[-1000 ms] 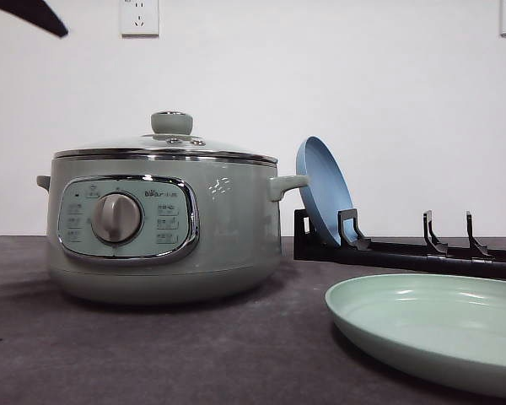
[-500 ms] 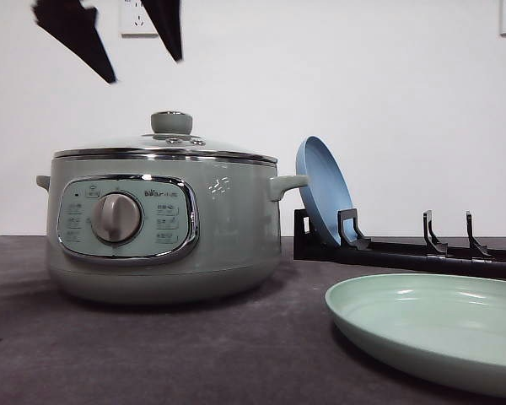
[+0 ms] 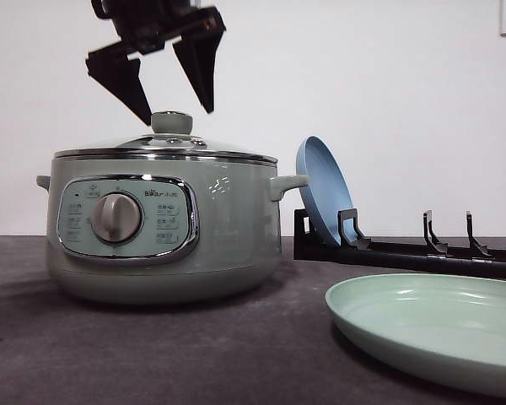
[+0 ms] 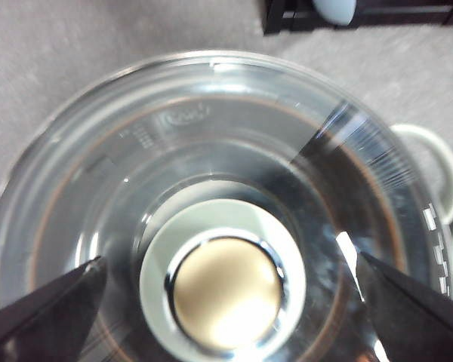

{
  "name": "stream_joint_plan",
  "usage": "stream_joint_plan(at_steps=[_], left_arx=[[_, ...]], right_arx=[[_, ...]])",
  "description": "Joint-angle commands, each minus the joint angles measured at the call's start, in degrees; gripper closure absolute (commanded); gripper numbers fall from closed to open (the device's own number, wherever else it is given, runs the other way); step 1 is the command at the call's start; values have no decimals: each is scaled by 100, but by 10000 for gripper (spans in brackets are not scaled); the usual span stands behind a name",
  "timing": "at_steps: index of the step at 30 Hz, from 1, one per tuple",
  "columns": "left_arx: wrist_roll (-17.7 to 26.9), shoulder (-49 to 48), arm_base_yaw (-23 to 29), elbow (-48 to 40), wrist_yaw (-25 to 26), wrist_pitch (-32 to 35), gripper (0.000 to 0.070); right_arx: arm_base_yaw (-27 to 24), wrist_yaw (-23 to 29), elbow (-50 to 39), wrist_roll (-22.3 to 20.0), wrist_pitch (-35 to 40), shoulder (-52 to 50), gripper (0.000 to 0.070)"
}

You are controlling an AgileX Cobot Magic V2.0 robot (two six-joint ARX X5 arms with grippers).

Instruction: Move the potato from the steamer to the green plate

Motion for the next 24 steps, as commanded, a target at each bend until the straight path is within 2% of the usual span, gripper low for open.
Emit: stream_joint_plan(at_steps=[1,5,9,13,17,24], left_arx=[[121,192,-33,168,-13,17,52],[162,212,-33,168,-13,44,117],[151,212,-33,168,-13,-63,124],[149,212,-33,168,-13,-230,223],[151,212,-33,168,-13,-193,235],[151,212,-33,168,-13,-186,436]], right_arx=[[9,-10,90,57,39,33,75],[9,-9,90,59,39,33,75],[9,-3,90,57,39,33,75],[9,24,90,57,42,33,75],[9,31,90,57,44,33,75],[9,31,90,59,37,33,75]])
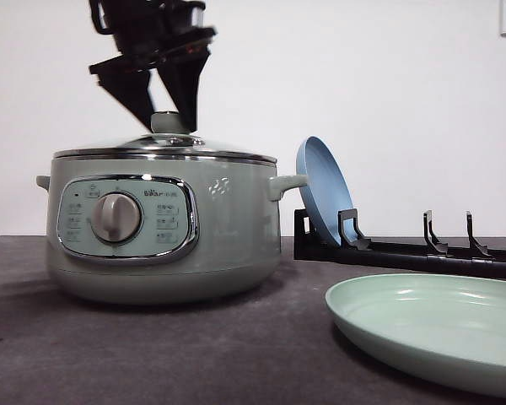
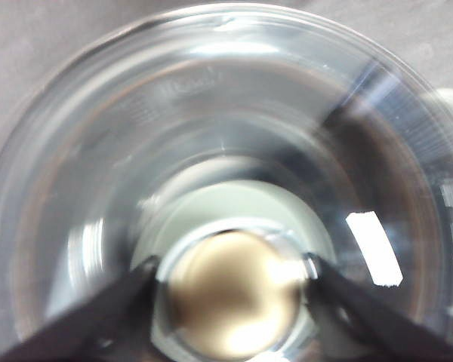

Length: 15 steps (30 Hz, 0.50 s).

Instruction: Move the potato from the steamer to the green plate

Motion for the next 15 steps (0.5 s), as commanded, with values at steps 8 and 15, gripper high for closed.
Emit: stream_joint_plan(at_steps=[8,15], left_arx=[[1,74,-26,135,30,-4,652],[-8,74,-26,360,30,-92,700]], right_arx=[[9,22,90,55,37,33,75],[9,24,90,57,37,33,75]])
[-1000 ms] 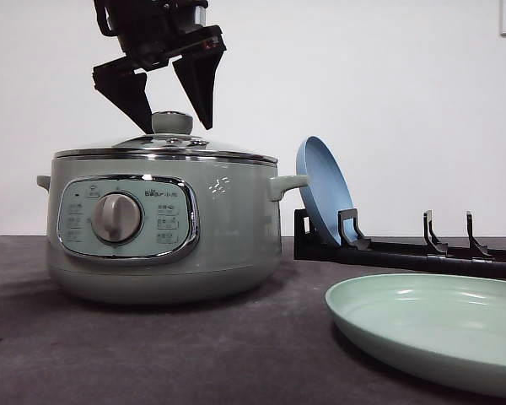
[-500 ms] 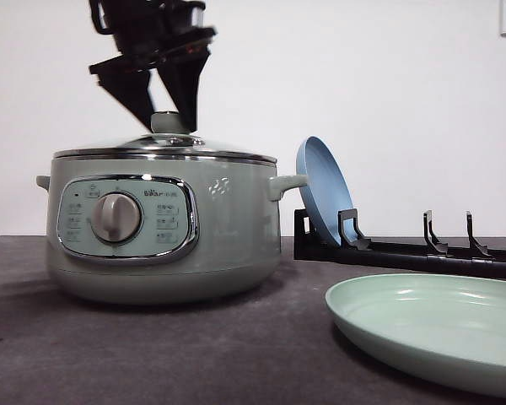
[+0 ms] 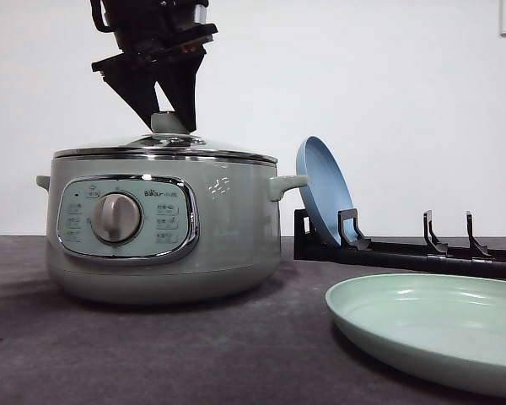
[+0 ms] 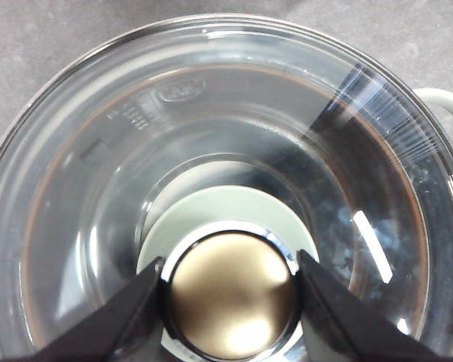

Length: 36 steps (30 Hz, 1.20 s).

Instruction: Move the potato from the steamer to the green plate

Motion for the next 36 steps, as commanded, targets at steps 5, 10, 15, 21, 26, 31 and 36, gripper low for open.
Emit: stream_joint_plan(at_steps=[5,10,15,21,26,31,36], left_arx=[[-233,73,-21,826,51,-307,700],[-305,72,-21,1545,50,-741,700],[-391,36,-21,2068,38,-985,700],[-386,-139,14,2130,-548,-1112,700],[-368,-275,296,2130,-594,-1116,700],[-359,-303,781,2130,-594,-1150,700],[-363,-303,1323,2128,-594,-1184,700]], right_arx=[[9,26,90,57,39,33,75],[9,171,90,55,39,33,75],[9,174,90,58,36,33,75],[9,171,90,98,39,33,75],[9,170,90,103,42,33,75],[9,172,90,97,39,33,75],[9,172,90,50,42,33,75]])
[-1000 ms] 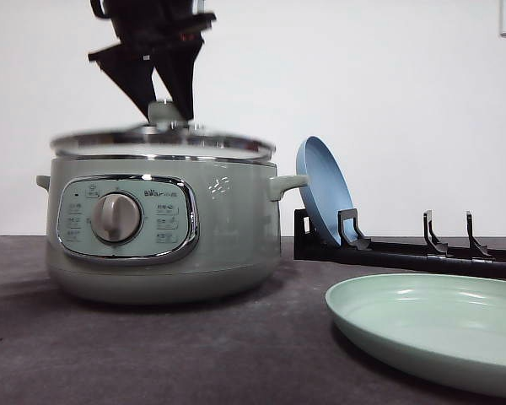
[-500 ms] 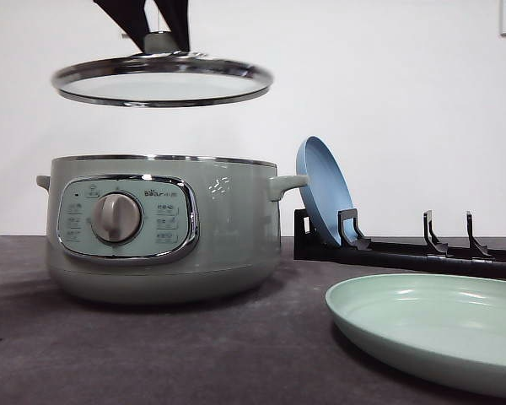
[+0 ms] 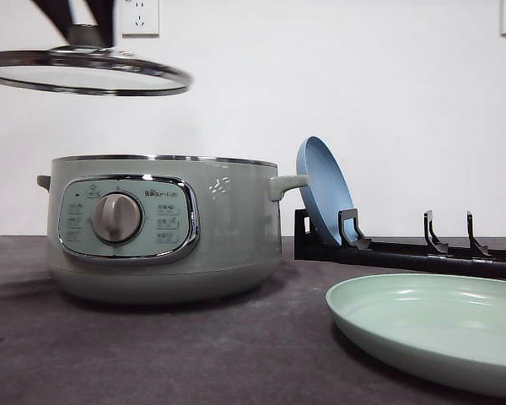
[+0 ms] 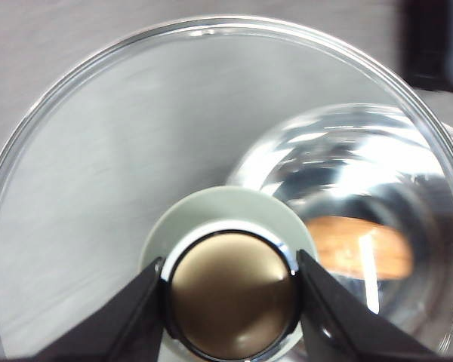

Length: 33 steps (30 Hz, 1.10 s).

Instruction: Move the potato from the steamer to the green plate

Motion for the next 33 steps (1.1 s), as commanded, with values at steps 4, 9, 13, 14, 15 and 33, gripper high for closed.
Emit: stream_joint_plan(at_steps=[4,9,13,14,15,33], left_arx=[[2,-46,450,251,-39,160,700],[-39,-46,849,251,-37,150,700],[-39,-46,1059,251,-37,155,700],[-37,-46,1103,251,-37,157,700],[-39,-46,1137,251,-37,162,700],[-59,-44,1287,251,-36,337,700]], right_arx=[[9,13,90,-51,44,33,75],[9,13,90,-84,50,33,75],[9,11,90,-87,63,36,75],[9,7,90,-86,68,39,75],[10,4,90,-87,75,67,75],[1333,-283,2044,-720,652,4105,76]])
